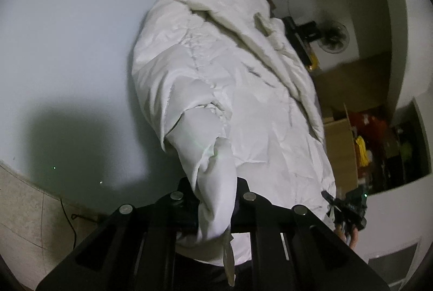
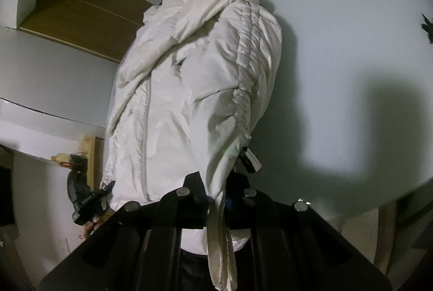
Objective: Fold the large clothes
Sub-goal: 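Lift the hem with both tools and fold it toward the collar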
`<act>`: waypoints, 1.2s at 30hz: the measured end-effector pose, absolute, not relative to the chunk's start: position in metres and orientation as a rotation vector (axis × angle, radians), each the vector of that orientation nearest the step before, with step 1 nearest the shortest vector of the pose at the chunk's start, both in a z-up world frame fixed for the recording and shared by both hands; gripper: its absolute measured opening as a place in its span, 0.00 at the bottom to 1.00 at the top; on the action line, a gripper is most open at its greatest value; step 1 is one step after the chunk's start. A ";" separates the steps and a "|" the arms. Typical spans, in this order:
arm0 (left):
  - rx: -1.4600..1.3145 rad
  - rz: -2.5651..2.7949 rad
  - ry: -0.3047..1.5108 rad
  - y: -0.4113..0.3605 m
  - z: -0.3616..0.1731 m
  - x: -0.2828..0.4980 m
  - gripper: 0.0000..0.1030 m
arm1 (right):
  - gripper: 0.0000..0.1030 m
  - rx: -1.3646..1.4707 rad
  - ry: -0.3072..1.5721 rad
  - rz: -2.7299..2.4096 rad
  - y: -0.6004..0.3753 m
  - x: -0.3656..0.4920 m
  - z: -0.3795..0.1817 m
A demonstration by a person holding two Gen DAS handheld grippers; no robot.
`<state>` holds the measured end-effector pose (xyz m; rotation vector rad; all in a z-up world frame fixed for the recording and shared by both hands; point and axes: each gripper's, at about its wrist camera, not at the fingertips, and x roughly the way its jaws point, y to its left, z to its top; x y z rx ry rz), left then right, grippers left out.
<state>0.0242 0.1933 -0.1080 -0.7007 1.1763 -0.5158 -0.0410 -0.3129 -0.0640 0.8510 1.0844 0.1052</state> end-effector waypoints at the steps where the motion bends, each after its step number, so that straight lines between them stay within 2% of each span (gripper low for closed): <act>1: -0.700 -0.527 1.173 0.194 -0.105 0.024 0.09 | 0.08 0.864 1.075 0.115 -0.317 -0.045 -0.060; 11: -0.633 -0.608 1.009 0.215 -0.037 0.030 0.10 | 0.08 0.852 0.954 0.190 -0.339 -0.053 -0.006; 22: -0.529 -0.662 0.939 0.196 0.019 0.085 0.07 | 0.05 0.794 0.919 0.227 -0.341 0.003 0.047; 36: -0.551 -0.667 0.886 0.191 0.048 0.125 0.07 | 0.03 0.820 0.860 0.261 -0.355 0.042 0.070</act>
